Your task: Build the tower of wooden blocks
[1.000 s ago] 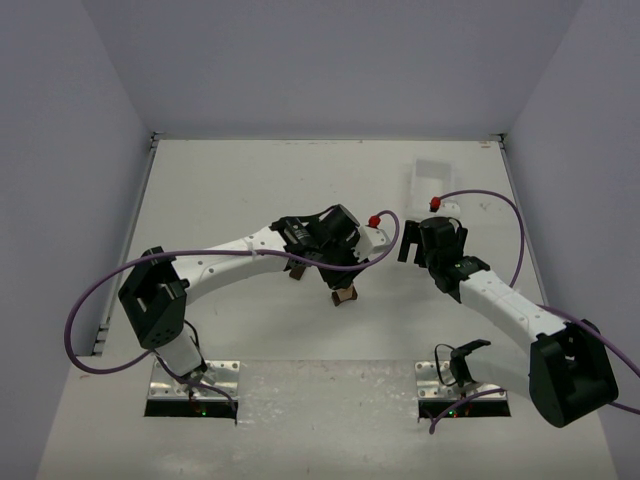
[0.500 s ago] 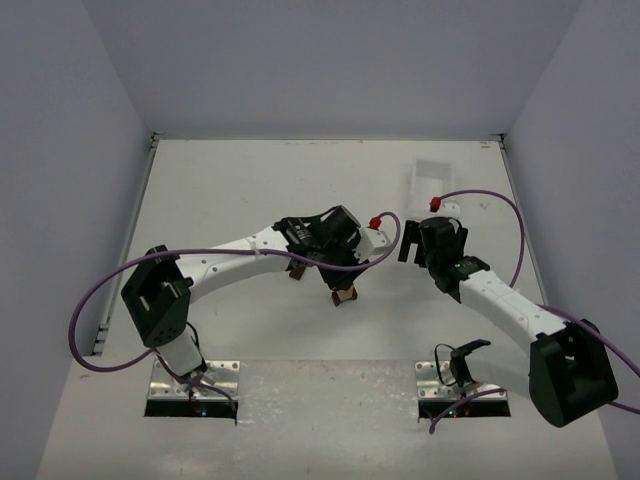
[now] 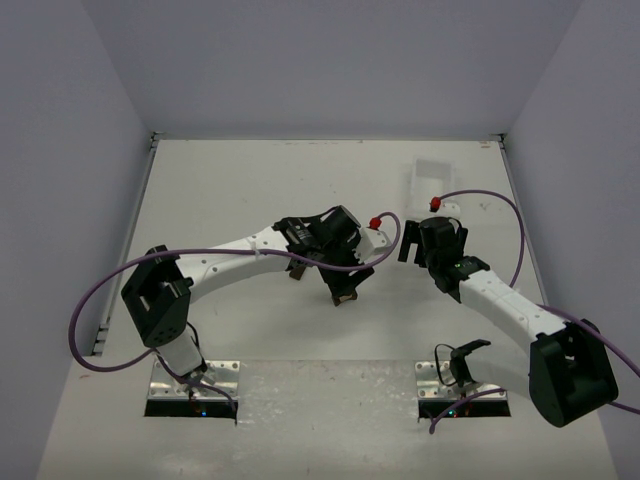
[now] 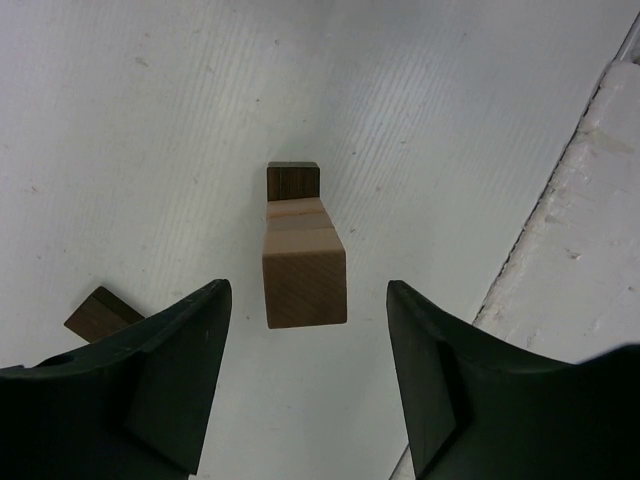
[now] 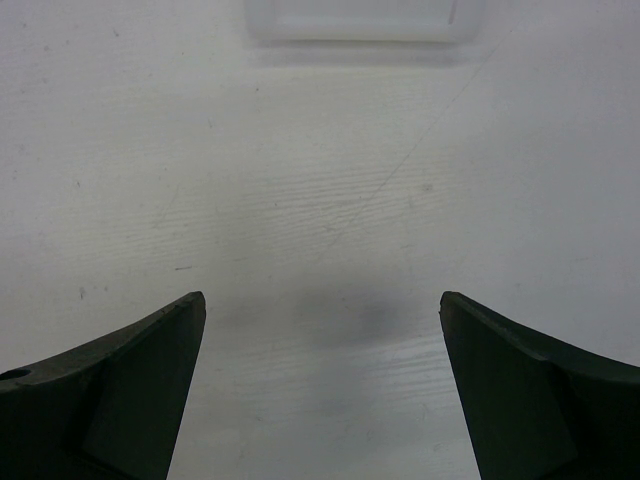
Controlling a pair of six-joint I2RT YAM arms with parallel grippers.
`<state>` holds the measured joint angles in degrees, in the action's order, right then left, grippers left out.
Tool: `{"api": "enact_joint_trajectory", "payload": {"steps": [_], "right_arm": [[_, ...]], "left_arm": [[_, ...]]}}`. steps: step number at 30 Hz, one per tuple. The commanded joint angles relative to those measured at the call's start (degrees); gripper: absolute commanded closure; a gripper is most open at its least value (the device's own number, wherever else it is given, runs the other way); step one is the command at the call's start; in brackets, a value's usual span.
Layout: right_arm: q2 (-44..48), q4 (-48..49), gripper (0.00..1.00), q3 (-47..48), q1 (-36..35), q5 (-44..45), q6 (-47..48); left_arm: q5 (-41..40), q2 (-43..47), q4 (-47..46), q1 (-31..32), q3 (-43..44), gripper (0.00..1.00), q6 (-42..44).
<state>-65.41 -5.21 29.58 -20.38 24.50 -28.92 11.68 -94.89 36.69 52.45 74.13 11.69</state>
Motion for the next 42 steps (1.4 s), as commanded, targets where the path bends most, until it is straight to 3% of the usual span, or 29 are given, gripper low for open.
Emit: {"api": "enact_joint_trajectory", "payload": {"steps": [1,8,10,11,14,18,22,26,29,30,34,37,42], "right_arm": [[0.1,0.7,0.01,0.7,0.1,1.4,-0.4],[0.0,0.6,0.01,0.7,0.1,1.3,-0.3],[0.0,0.6,0.01,0.8,0.1,1.0,-0.2],[0.0,0.6,0.01,0.8,0.1,0.9,-0.1],[0.1,0.6,0.01,0.8,0.1,0.4,0.0],[0.5,0.6,0.01,0.8,0.1,-0.6,0.2],[0.4,0.8,0.01,0.8,0.1,-2.0,0.9],[1.2,2.0,0.01,0.4,0.1,-4.4,3.1],[3.5,2.8,0.01,-0.2,0.0,-7.1,5.3],[4.4,2.8,0.01,-0.7,0.0,-7.9,5.4],[9.4,7.4,0.01,-3.4,-0.1,-15.3,9.0],[10.9,9.1,0.01,-2.8,-1.4,-21.7,11.5],[8.3,4.6,0.01,4.5,-8.0,-18.8,16.0]], "left_arm": [[0.1,0.5,-1.5,-0.4,1.3,0.38,0.5],[0.6,0.6,-1.5,-0.4,1.9,0.39,0.0],[1.6,1.4,-1.7,-0.4,1.9,0.04,-0.4],[2.4,1.8,-1.9,-0.4,2.0,0.00,-0.4],[6.3,5.5,-5.5,-0.4,1.8,0.00,0.0],[4.0,10.4,-10.0,-0.4,1.7,0.00,-2.1],[-4.4,13.7,-14.8,-0.4,2.1,0.00,-9.3],[-24.5,16.1,-16.7,-0.9,2.1,0.00,-22.0],[-33.6,19.0,-15.5,-5.5,-1.0,0.00,-32.4],[-32.6,19.1,-16.2,-5.8,-1.2,0.00,-32.7],[-28.7,23.8,-19.9,-17.5,-9.1,0.00,-39.9],[-31.4,24.9,-19.1,-22.9,-12.2,0.00,-43.5],[-25.4,25.9,-25.3,-32.8,-17.0,0.00,-41.5]]}}
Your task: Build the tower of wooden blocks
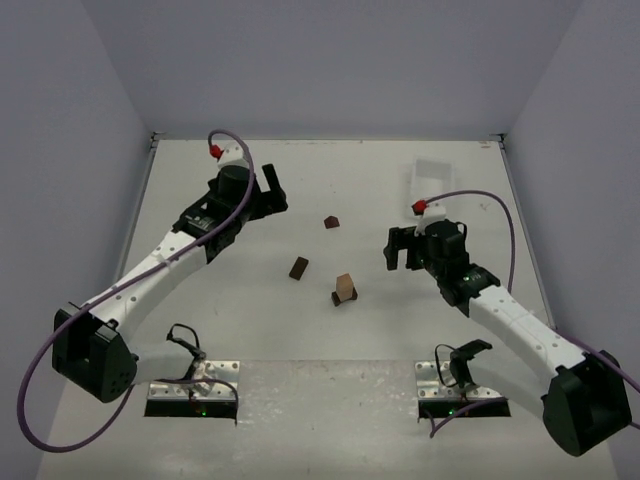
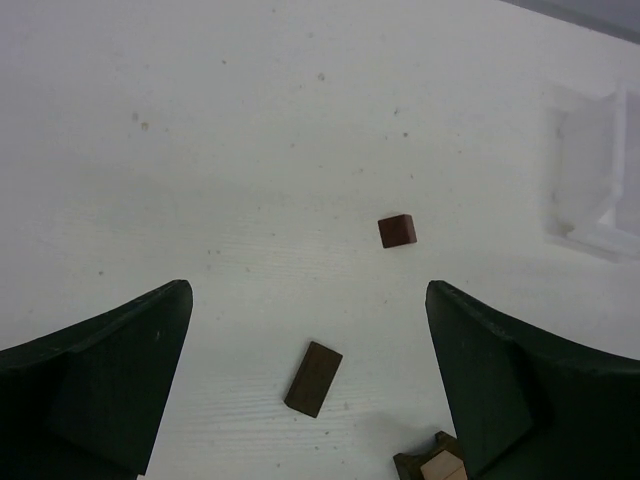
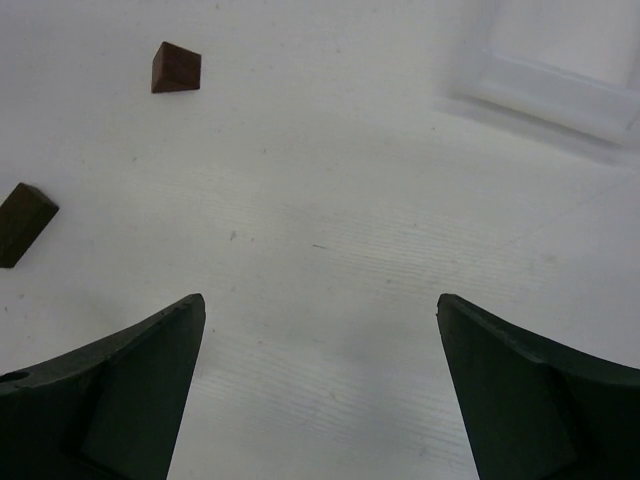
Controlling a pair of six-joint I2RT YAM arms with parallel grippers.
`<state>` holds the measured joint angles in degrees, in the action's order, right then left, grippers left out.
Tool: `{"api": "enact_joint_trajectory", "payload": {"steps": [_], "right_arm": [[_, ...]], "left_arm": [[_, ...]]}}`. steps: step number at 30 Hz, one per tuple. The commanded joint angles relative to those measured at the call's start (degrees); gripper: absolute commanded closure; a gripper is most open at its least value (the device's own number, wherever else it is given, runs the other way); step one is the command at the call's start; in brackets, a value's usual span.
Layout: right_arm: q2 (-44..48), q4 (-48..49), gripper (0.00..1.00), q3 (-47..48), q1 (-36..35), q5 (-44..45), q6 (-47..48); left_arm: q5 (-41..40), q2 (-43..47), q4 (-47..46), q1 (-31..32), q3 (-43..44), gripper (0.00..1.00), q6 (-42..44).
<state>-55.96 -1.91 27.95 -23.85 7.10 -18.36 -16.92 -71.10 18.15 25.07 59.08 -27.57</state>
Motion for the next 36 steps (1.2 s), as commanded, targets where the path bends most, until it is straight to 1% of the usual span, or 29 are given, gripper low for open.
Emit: {"api": "enact_joint_trajectory", "payload": {"steps": [1,2,4,7,11,13,16,17,19,22,25,29,33,36], "right_arm": [[-2.4,0.0,0.01,8.0,-6.3,-2.1,7.8],[-3.4,-0.5,0.01,10.5,-8.3,-4.7,9.9],[-5.5,-0.8,0.01,12.1,-10.5,-11.6,13.7],[-9.8,-4.3,0.01,19.1,-14.5,-16.7,21.3],[-20.7,-9.5,0.01,31.1,-21.0,-15.7,26.6],[-25.7,-11.7,0.01,35.3,-23.0,-15.3,27.9],[-32.5,-13.4,0.01,39.7,-24.5,-14.7,27.5],[-36.0,-13.5,0.01,41.6,-25.1,-14.5,27.0],[-39.6,-15.1,0.01,43.6,-25.9,-13.7,26.5],[-46.0,-17.5,0.01,46.9,-27.9,-10.0,26.5],[-50.7,-17.2,0.01,49.1,-28.9,-7.3,24.8],[-56.9,-17.0,0.01,52.6,-28.9,-7.3,21.4],[-60.4,-16.6,0.01,55.0,-28.9,-7.3,19.8],[-62.1,-17.2,0.01,55.5,-28.9,-5.0,19.5]], "left_arm": [[5.3,2.2,-8.9,-7.5,-3.1,0.00,-2.2],[8.2,2.2,-11.7,-9.8,-4.0,0.00,-2.6],[10.1,2.2,-14.0,-12.2,-5.4,0.00,-2.1],[12.1,2.7,-16.4,-12.7,-7.3,0.00,-0.1],[9.6,4.1,-16.7,-12.8,-9.4,0.00,1.4],[9.6,6.0,-17.6,-12.8,-11.1,0.00,1.8],[8.6,8.5,-19.7,-12.8,-15.0,0.00,0.5],[6.6,10.3,-21.0,-12.8,-15.8,0.00,0.3],[3.9,12.3,-22.1,-12.8,-18.3,0.00,-0.6],[0.2,15.5,-23.9,-12.8,-20.3,0.00,-0.9],[-0.8,17.6,-24.0,-12.8,-21.5,0.00,-0.8],[-0.2,18.5,-24.9,-12.8,-23.2,0.00,-1.5],[-0.6,17.8,-24.2,-12.8,-23.2,0.00,-1.9],[-0.7,17.6,-24.3,-12.9,-23.4,0.00,-2.1]]}}
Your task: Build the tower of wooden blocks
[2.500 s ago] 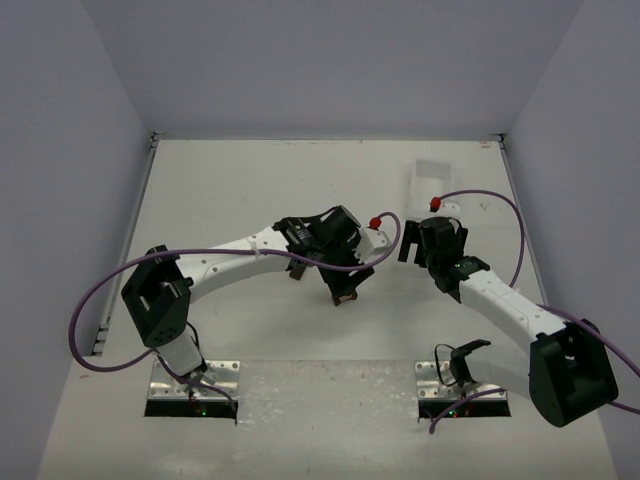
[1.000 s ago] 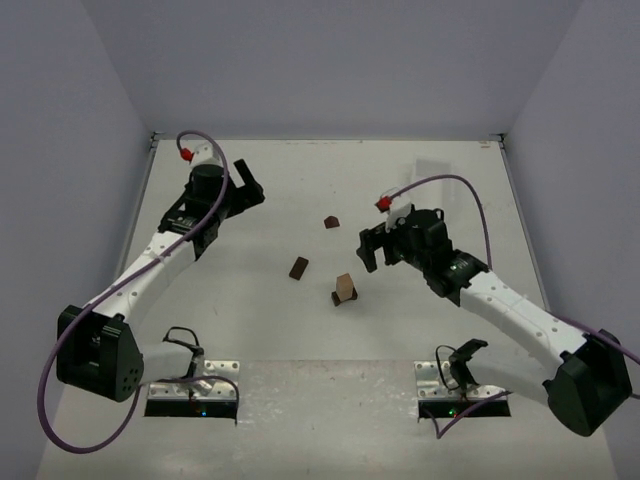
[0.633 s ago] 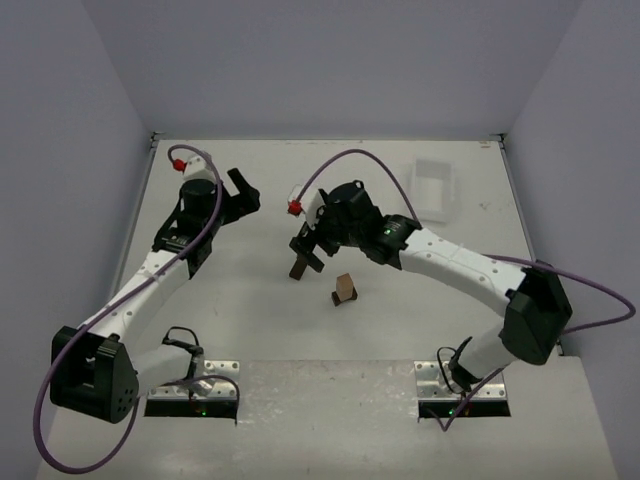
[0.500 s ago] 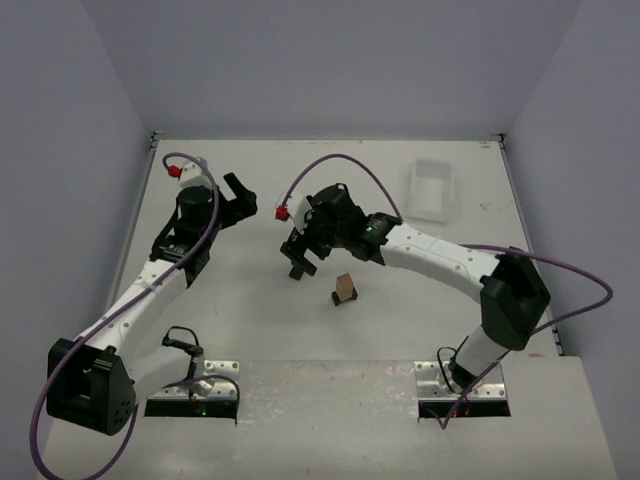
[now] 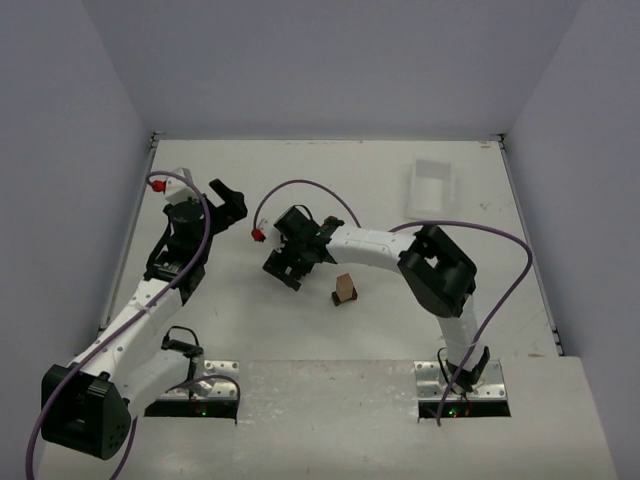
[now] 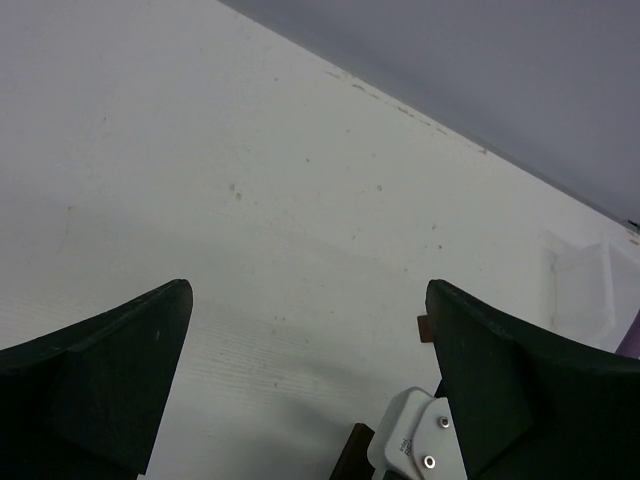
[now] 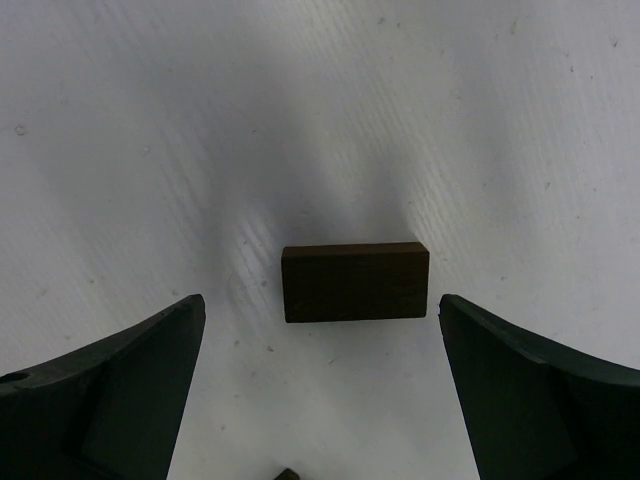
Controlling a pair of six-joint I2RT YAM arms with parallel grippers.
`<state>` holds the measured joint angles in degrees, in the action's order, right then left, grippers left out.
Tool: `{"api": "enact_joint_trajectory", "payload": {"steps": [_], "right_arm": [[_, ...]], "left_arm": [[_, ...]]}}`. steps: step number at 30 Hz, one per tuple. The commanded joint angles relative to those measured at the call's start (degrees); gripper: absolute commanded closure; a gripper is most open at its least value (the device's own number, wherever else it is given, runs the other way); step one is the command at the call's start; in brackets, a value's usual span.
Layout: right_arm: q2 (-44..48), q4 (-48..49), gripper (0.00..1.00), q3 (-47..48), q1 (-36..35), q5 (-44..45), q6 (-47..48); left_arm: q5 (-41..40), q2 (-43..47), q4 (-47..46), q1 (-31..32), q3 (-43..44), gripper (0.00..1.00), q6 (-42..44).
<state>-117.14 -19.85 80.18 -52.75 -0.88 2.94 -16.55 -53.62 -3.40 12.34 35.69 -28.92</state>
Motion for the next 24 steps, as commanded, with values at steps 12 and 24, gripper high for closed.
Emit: {"api": "enact_joint_trajectory", "payload": {"steps": [12,24], "right_arm": [[-4.5,-0.2,0.05,5.2,0.4,4.4,-6.1],[-2.6,-2.5,0.62,4.2,0.5,5.6,-8.6]], "left_arm": [[0.2,0.3,-2.8,0.0,-0.3,0.00,-0.7],[-0.3,1.1,-2.7,0.0,-0.6,0.00,-0.9]]}}
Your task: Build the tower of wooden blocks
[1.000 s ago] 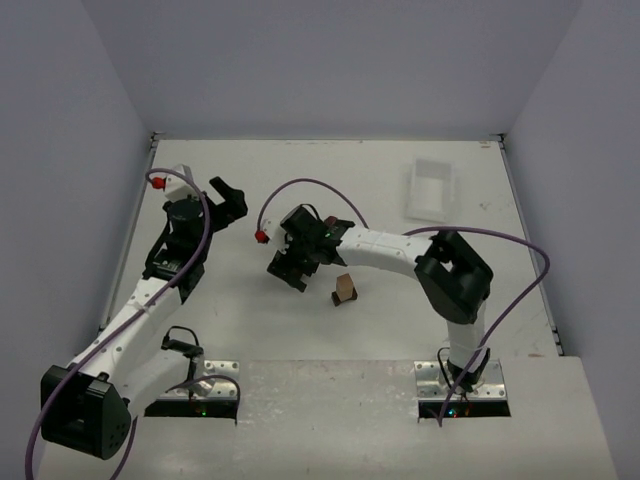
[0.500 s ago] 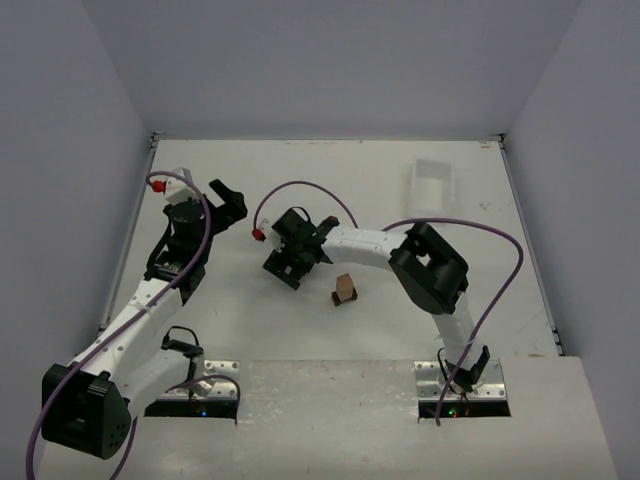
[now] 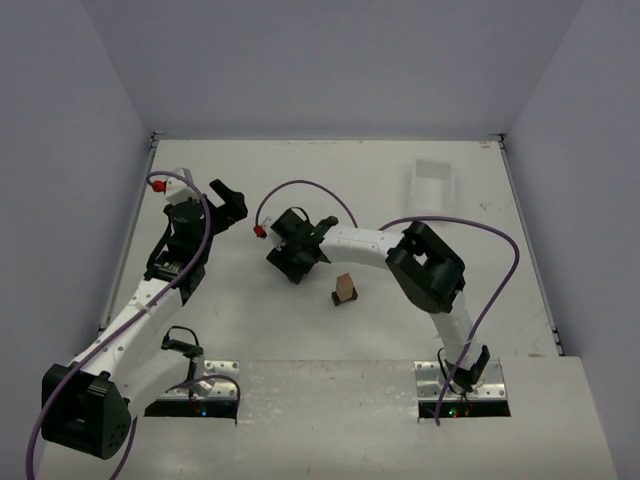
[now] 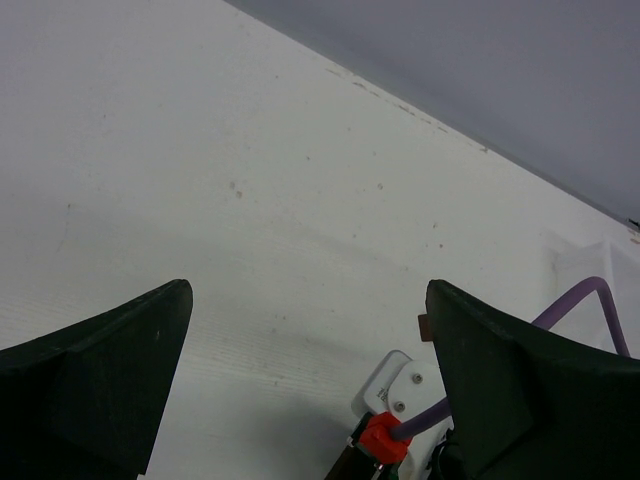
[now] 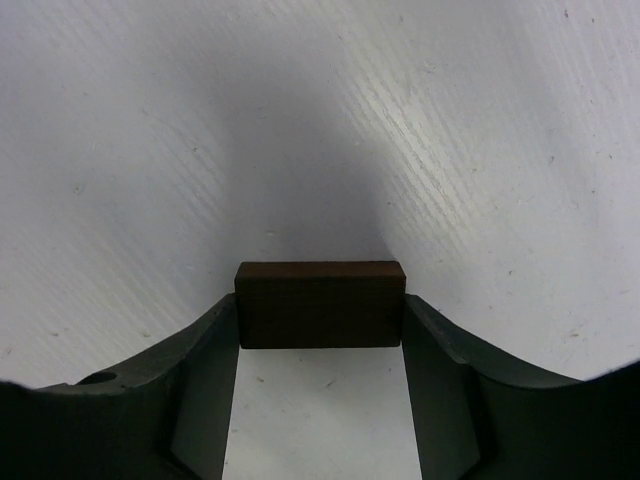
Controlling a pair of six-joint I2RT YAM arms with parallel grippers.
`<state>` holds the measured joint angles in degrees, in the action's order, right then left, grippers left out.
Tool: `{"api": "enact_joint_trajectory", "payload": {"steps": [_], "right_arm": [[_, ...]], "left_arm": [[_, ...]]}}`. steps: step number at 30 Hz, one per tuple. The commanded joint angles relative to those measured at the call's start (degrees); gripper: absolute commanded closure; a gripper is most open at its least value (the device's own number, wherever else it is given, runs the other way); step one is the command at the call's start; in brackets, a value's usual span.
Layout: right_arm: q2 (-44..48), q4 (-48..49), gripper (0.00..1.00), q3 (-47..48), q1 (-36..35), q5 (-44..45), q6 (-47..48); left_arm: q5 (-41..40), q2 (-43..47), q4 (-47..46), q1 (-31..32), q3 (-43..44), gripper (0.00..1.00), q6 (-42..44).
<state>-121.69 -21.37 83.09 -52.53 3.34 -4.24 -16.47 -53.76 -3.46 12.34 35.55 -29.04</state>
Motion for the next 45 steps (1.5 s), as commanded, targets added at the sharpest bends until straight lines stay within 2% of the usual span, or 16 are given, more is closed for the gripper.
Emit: {"api": "enact_joint_trajectory", "payload": {"steps": [1,8,14,19,21,24,29,33,45], "right_arm": [[2.5,-0.9,0.65,1.2,0.3,1.6,-1.4],[10.9,-0.2,0.69,2.6,0.3,3.1,-3.1],[21.4,-4.0,0.70,2.8,0.2,10.3,-7.2],[29.4,-10.0,0.69,-1.3,0.3,16.9,-12.2],[33.5,-12.2,0.69,-5.0,0.3,20.8,-16.2],[38.6,-12.6,0.70,-11.0,0.3,21.9,-20.2],[41.2,-15.7,0.71,-13.9,0.2,20.4,-22.4],[42.2,-13.5,0.71,-16.0,0.2,19.2,-22.3],[41.6,-20.7,0.71,-14.8,-1.6,13.1,-27.6]], "left_arm": [[-0.4,1.2,-2.6,0.0,-0.4,0.00,-0.8],[-1.4,1.1,-2.1,-0.1,-0.3,0.00,-1.4],[-0.9,1.3,-2.1,0.0,-0.5,0.00,-1.5],[-3.0,1.1,-1.5,-0.1,-0.4,0.00,-2.3],[-3.3,1.1,-1.6,0.0,-0.6,0.00,-2.4],[-2.7,1.0,-1.8,0.0,-0.5,0.00,-2.4],[-3.3,1.0,-1.3,0.0,-0.4,0.00,-2.5],[-2.9,0.8,-0.7,0.0,0.0,0.00,-2.5],[-2.5,-1.0,-0.6,0.0,0.5,0.00,-2.4]]}}
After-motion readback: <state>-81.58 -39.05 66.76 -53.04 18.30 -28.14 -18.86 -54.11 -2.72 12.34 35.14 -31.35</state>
